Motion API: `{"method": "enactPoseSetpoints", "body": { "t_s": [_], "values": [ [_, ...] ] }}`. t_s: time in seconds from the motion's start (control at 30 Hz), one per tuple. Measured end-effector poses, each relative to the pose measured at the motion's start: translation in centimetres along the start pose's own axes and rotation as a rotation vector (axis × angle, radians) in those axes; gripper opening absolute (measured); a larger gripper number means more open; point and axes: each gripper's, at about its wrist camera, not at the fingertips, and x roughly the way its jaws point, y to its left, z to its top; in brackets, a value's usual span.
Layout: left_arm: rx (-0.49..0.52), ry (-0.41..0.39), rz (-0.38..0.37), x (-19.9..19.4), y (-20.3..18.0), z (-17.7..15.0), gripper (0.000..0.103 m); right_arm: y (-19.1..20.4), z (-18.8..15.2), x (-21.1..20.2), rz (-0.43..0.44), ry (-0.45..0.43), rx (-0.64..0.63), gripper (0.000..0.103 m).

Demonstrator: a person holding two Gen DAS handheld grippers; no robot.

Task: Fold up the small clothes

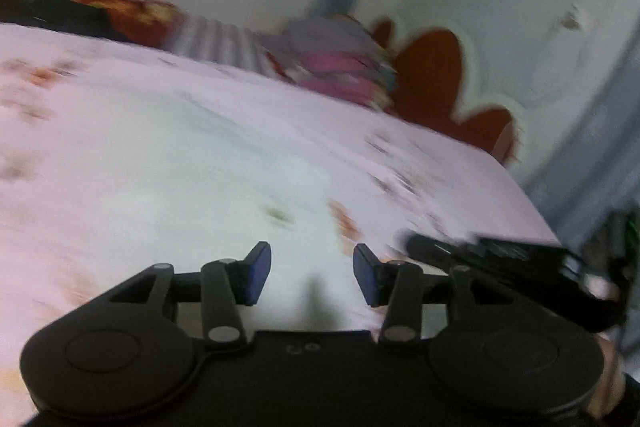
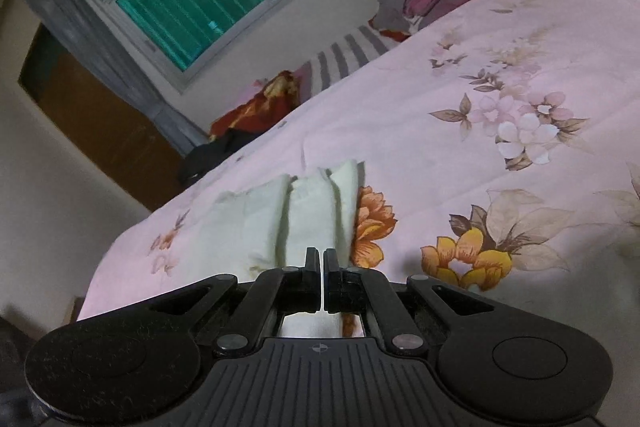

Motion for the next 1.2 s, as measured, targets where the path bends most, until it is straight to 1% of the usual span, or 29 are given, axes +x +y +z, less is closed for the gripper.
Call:
{"method": "enactPoseSetpoints", "body": {
  "t_s": [0.03, 0.07, 0.1, 0.13, 0.2, 0.27, 0.3, 0.33, 0.43, 0.5, 0.63, 0.7, 0.83, 0.9, 0.93, 1.0, 1.1, 1.2],
  "values": [
    [-0.018, -0.012, 0.040, -0.5, 1.1, 0.6, 0.045, 0.1, -0.2, 0.0, 0.015, 0.005, -0.002, 0.015],
    [-0.041, -0.017, 0.079, -0.9, 2.7, 1.2, 0.045, 0.5, -0.3, 0.2, 0.026, 0.009, -0.006, 0.034],
    [-0.067, -0.025, 0.104, -1.2, 4.2, 1.6, 0.045, 0.9, -0.5, 0.2, 0.036, 0.001, -0.014, 0.067],
    [-0.089, -0.032, 0.121, -1.5, 5.6, 1.9, 0.045, 1.6, -0.9, 0.3, 0.069, -0.021, -0.035, 0.069],
    [-0.103, -0.025, 0.149, -1.5, 6.5, 2.7, 0.045, 2.4, -1.0, 1.6, 0.108, 0.007, -0.052, 0.069],
    [-0.120, -0.010, 0.150, -1.0, 7.8, 2.8, 0.045, 3.2, -1.5, 3.1, 0.140, 0.035, -0.048, 0.069],
    [-0.131, 0.003, 0.146, -0.3, 8.1, 2.7, 0.045, 3.5, -1.7, 4.0, 0.149, 0.053, -0.043, 0.067],
    [-0.136, 0.010, 0.146, 0.0, 8.5, 2.5, 0.045, 3.7, -1.8, 4.8, 0.144, 0.066, -0.046, 0.062],
    [-0.158, 0.029, 0.128, 1.0, 9.6, 2.0, 0.045, 4.1, -2.1, 7.1, 0.129, 0.097, -0.042, 0.056],
    [-0.157, 0.040, 0.114, 1.7, 9.9, 1.9, 0.045, 4.1, -2.1, 8.4, 0.113, 0.110, -0.038, 0.053],
    [-0.170, 0.045, 0.079, 2.3, 10.9, 1.7, 0.045, 3.7, -1.7, 10.2, 0.084, 0.127, -0.027, 0.053],
    [-0.167, 0.058, 0.076, 2.8, 11.3, 1.8, 0.047, 3.7, -1.6, 10.9, 0.077, 0.138, -0.028, 0.053],
    [-0.125, 0.081, 0.084, 3.4, 11.2, 2.0, 0.047, 3.9, -1.3, 12.4, 0.087, 0.168, -0.011, 0.053],
    [-0.099, 0.055, 0.087, 3.1, 11.0, 2.5, 0.045, 4.3, -1.1, 12.9, 0.090, 0.177, -0.021, 0.052],
    [-0.088, 0.035, 0.087, 2.9, 10.9, 2.7, 0.045, 4.5, -1.0, 13.0, 0.085, 0.177, -0.029, 0.044],
    [-0.068, 0.007, 0.073, 2.7, 10.7, 3.5, 0.045, 4.7, -1.0, 13.2, 0.068, 0.191, -0.053, 0.018],
    [-0.016, 0.024, 0.045, 3.5, 10.0, 4.7, 0.045, 4.3, -1.0, 11.9, 0.080, 0.178, -0.065, 0.016],
    [0.040, 0.052, 0.018, 4.6, 8.5, 5.3, 0.045, 4.5, -1.1, 10.3, 0.083, 0.145, -0.091, 0.014]
  ]
}}
